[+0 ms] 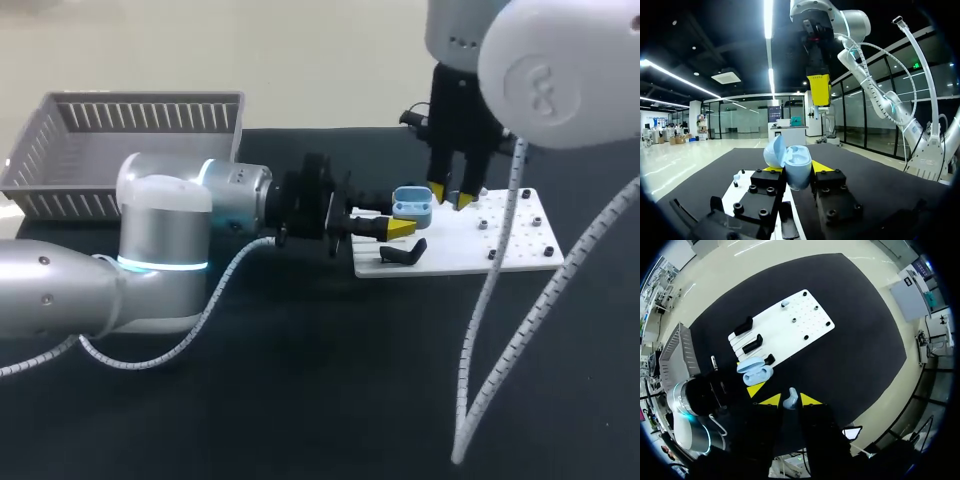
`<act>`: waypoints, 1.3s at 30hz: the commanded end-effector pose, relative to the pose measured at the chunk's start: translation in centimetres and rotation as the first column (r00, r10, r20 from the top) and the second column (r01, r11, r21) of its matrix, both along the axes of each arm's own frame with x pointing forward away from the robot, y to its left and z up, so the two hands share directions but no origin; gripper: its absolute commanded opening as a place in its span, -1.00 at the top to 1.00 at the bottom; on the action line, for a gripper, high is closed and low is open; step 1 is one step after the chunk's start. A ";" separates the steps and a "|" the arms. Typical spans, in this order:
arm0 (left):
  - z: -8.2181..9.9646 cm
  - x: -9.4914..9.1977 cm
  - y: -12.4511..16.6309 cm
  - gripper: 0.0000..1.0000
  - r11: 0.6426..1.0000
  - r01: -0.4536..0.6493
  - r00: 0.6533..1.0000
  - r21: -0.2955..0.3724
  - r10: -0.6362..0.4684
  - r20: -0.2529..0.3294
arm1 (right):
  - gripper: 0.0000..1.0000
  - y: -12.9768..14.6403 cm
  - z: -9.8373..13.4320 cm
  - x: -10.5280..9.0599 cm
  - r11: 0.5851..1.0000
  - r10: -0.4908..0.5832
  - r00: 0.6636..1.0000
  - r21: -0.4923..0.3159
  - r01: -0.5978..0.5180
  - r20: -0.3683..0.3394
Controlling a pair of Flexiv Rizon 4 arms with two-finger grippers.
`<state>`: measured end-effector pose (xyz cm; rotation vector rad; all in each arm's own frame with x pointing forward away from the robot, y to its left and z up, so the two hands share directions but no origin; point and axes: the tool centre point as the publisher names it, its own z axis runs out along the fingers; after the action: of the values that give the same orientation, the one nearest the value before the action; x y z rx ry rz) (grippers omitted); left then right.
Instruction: Pick up each earbud case from the left stands, insert the matching earbuds, close the lid, and place the case in the box.
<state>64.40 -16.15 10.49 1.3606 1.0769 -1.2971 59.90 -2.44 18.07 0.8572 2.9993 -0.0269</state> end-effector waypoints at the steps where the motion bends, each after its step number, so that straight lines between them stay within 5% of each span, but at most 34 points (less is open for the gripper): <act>1: -0.1 0.0 -0.1 1.00 1.000 -0.002 1.000 -0.001 0.002 0.000 | 1.00 1.2 0.0 0.8 1.000 0.000 1.000 -0.010 0.000 -0.019; 20: -0.1 0.0 -0.1 1.00 1.000 -0.002 1.000 -0.001 0.002 0.000 | 1.00 3.8 -1.0 2.4 1.000 0.004 0.998 0.006 -0.004 -0.062; 39: -0.1 0.0 -0.1 1.00 1.000 -0.002 1.000 -0.001 0.002 0.000 | 1.00 3.2 -2.5 3.7 0.997 -0.061 0.995 -0.058 0.057 -0.081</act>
<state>64.40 -16.15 10.49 1.3606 1.0771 -1.2971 63.40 0.75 15.56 0.9584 3.0301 -0.1461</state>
